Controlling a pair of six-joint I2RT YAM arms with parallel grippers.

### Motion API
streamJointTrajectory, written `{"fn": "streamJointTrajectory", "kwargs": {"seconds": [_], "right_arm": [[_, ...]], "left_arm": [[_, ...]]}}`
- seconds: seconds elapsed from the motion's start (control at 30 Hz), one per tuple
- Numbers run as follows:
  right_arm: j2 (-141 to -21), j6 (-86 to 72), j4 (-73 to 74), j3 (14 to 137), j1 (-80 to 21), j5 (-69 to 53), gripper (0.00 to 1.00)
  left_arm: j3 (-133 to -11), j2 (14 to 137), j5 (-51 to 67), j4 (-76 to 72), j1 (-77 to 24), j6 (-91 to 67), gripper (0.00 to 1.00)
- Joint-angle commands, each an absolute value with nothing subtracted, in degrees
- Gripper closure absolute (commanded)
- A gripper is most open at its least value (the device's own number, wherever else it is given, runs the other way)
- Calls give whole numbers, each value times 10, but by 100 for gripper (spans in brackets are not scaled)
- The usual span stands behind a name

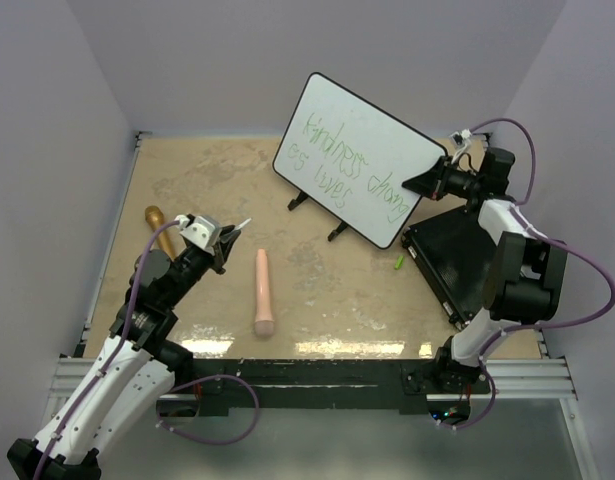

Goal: Write a sentence on the whiteboard
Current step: Put down the whiteboard on the whiteboard stand.

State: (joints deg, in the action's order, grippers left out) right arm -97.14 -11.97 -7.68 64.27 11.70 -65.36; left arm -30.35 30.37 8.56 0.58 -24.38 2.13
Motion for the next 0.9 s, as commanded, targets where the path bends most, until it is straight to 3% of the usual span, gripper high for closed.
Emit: {"fn": "streamJointTrajectory", "kwargs": {"seconds": [0.0,0.87], "right_arm": [[-998,-90,-53,641,108,-739,97],[-990,-214,-191,681,105,-766,99]], "left_arm": [[-304,301,90,-8,-239,13,100],[-304,308,96,-9,-239,12,100]]}}
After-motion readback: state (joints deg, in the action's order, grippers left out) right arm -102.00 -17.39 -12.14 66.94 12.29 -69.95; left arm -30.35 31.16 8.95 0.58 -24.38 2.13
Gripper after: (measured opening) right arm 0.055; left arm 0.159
